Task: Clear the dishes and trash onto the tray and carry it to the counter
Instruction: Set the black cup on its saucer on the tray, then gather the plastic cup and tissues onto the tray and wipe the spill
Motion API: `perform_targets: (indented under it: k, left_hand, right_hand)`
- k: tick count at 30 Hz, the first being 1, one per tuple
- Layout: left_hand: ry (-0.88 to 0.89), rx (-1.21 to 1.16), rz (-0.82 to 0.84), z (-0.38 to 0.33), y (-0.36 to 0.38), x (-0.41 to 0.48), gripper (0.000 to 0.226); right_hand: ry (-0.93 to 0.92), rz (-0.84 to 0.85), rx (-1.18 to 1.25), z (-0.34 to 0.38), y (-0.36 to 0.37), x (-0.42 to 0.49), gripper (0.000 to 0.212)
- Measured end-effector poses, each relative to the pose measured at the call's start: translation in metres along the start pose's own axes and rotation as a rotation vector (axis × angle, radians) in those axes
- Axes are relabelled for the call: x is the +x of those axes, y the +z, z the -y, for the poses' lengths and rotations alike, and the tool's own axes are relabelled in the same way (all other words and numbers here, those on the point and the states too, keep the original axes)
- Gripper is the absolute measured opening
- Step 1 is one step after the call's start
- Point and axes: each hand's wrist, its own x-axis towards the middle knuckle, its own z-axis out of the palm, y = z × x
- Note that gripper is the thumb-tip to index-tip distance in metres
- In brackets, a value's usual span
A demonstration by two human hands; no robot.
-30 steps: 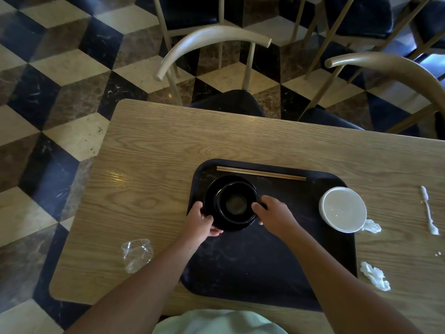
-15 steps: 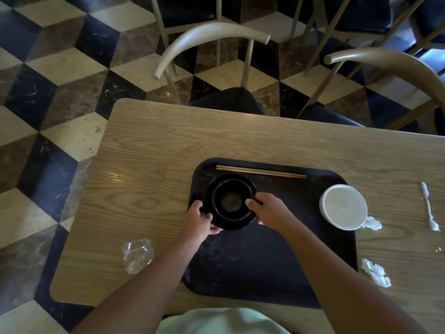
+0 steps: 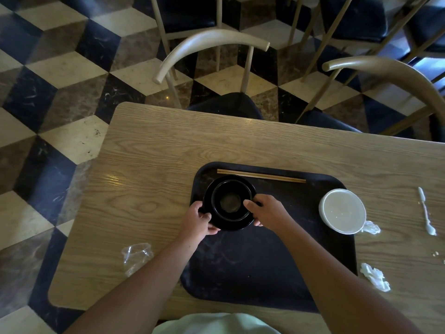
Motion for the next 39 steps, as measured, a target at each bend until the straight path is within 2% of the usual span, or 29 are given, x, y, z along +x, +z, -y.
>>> perform_targets:
  k: [11, 18, 22, 30, 39]
  left_hand:
    - [-0.044, 0.041, 0.020, 0.000, -0.005, 0.003, 0.040]
    - [-0.006, 0.128, 0.025, 0.005, -0.021, -0.021, 0.028]
    - [0.072, 0.223, 0.022, 0.017, -0.031, -0.046, 0.023]
    - [0.206, 0.295, -0.130, 0.057, -0.027, -0.105, 0.011]
    - [0.311, 0.475, -0.284, 0.100, -0.027, -0.162, 0.015]
  right_hand:
    - [0.041, -0.075, -0.022, 0.002, 0.004, -0.002, 0.030]
    - [0.081, -0.120, 0.140, -0.016, 0.005, -0.015, 0.041]
    - [0.047, -0.107, 0.101, -0.030, 0.005, -0.035, 0.032]
    - [-0.056, -0.033, 0.006, -0.086, -0.008, -0.095, 0.017]
    - [-0.026, -0.194, 0.011, -0.174, -0.023, -0.159, 0.010]
